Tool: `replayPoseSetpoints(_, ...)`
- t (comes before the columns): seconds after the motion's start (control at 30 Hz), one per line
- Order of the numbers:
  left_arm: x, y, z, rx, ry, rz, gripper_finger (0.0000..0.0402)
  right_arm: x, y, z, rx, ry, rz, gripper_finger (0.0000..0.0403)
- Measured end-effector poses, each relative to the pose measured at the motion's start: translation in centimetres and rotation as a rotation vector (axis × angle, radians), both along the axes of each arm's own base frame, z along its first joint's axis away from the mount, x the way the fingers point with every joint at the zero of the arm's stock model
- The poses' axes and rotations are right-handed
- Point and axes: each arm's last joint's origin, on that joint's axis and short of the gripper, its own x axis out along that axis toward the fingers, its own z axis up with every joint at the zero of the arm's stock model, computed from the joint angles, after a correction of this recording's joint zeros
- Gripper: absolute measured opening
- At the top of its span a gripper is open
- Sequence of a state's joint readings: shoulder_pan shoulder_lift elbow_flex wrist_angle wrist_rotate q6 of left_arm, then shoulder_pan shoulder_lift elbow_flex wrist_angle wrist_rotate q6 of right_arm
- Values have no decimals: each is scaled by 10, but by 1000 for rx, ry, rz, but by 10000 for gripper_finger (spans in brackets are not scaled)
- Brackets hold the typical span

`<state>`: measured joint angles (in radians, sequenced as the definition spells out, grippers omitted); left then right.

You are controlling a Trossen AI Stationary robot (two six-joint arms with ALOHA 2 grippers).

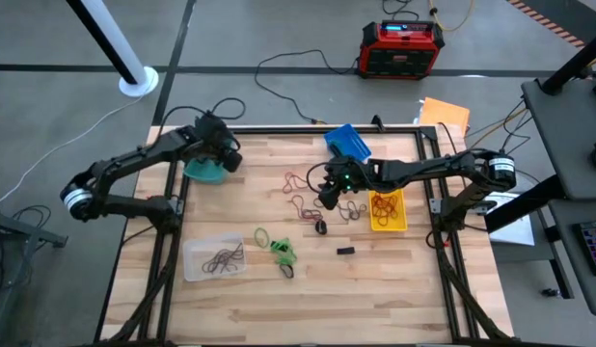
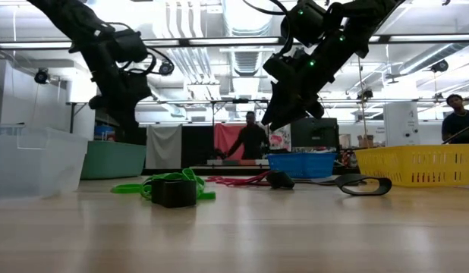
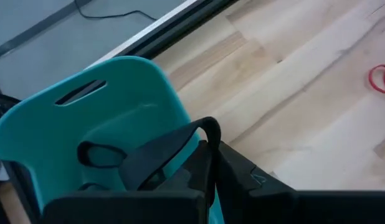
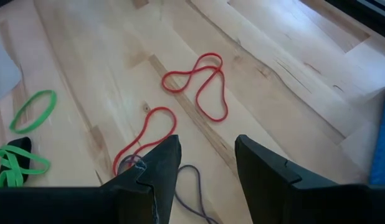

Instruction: Sort rubber bands into baskets

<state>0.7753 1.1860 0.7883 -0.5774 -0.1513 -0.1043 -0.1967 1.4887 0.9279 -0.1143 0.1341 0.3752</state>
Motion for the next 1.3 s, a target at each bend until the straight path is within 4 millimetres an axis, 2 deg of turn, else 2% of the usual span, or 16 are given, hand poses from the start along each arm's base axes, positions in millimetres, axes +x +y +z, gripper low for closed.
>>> replayPoseSetpoints(0.27, -10, 0, -7, 53, 185, 174, 43, 0, 0, 0, 0, 0, 0, 148)
replayPoseSetpoints(0.6, -9, 1, -9, 42, 200, 173, 146, 0, 2, 0, 6, -2, -1, 148)
replayPoseSetpoints(0.73, -4, -4, -10, 38, 177, 145, 175, 1, 7, 0, 29, -11, -5, 148)
replayPoseSetpoints(0.87, 15, -22, -16, 40, 84, 9, 183, 4, 19, 0, 74, -26, -6, 148)
replayPoseSetpoints(1.03, 44, -56, -18, 130, -35, -207, 179, 7, 39, -2, 112, -31, 19, 148)
replayPoseSetpoints(1.2, 63, -86, -8, 215, -128, -392, 176, 20, 49, -5, 138, -23, 24, 148)
replayPoseSetpoints(1.3, 68, -99, -2, 251, -169, -465, 175, 29, 55, -13, 89, 68, 92, 148)
